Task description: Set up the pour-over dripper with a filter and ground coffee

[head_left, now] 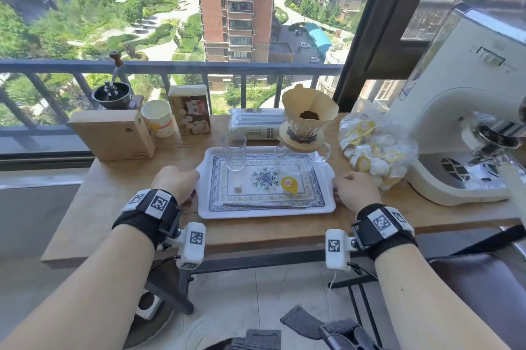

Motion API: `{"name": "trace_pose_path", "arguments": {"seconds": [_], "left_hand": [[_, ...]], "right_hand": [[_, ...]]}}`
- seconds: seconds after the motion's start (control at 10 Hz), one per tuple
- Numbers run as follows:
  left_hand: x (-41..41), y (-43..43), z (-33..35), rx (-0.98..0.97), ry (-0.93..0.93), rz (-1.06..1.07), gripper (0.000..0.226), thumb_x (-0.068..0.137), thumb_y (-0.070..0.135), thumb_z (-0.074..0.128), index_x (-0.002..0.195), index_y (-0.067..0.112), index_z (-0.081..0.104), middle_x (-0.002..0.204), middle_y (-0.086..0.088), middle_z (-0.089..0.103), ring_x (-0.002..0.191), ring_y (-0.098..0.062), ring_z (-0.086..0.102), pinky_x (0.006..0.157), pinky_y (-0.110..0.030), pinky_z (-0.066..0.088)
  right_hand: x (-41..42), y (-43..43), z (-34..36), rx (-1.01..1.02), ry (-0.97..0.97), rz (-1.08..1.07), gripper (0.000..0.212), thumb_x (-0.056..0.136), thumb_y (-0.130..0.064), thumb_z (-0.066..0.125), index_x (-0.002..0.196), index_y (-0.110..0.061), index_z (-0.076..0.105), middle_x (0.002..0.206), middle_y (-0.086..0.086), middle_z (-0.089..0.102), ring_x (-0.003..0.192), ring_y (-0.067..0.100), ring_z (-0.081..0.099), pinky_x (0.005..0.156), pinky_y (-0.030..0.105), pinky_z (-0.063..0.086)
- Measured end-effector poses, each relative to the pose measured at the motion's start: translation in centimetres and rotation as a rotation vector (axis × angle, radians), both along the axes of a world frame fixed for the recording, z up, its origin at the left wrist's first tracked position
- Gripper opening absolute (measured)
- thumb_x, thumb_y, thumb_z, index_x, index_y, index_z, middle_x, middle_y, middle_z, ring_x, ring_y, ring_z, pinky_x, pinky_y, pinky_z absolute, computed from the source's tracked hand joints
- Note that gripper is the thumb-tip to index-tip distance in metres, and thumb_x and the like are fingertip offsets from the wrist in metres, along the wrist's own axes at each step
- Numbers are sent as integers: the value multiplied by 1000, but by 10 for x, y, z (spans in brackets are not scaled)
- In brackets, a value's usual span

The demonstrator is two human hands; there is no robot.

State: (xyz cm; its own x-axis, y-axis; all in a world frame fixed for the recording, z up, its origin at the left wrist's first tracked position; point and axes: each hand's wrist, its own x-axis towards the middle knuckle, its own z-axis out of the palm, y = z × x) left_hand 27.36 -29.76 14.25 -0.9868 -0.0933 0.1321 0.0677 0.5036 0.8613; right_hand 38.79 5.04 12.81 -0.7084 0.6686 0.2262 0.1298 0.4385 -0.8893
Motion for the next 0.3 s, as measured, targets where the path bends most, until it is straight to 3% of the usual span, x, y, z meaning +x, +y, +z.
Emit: {"name": "trace_pose_path", "arguments": {"seconds": [0.1,0.2,0.3], "left_hand": [[3,0,-6,-25,20,10,32,87,29,61,81,0,72,78,-16,77,76,-34,76,80,-45,60],[2,1,-11,-13,14,-7,29,86,29,61,78,3,71,77,-15,77,75,-33,75,81,-47,63],[-2,7,-15,31,22,-20,24,86,25,60,74,5,66,75,-12,76,70,-35,73,80,-45,63]], "right_hand": [[3,5,-8,1,-35,1,25,69,-38,62,78,-15,66,90,15,77,93,36,73,92,52,58],[3,10,-13,19,-54,17,25,73,-41,63,74,-16,64,82,14,76,86,35,72,90,54,58],[-3,16,-15,5,-30,63,24,80,-37,65,86,-14,61,89,10,68,94,40,67,96,60,53]]}}
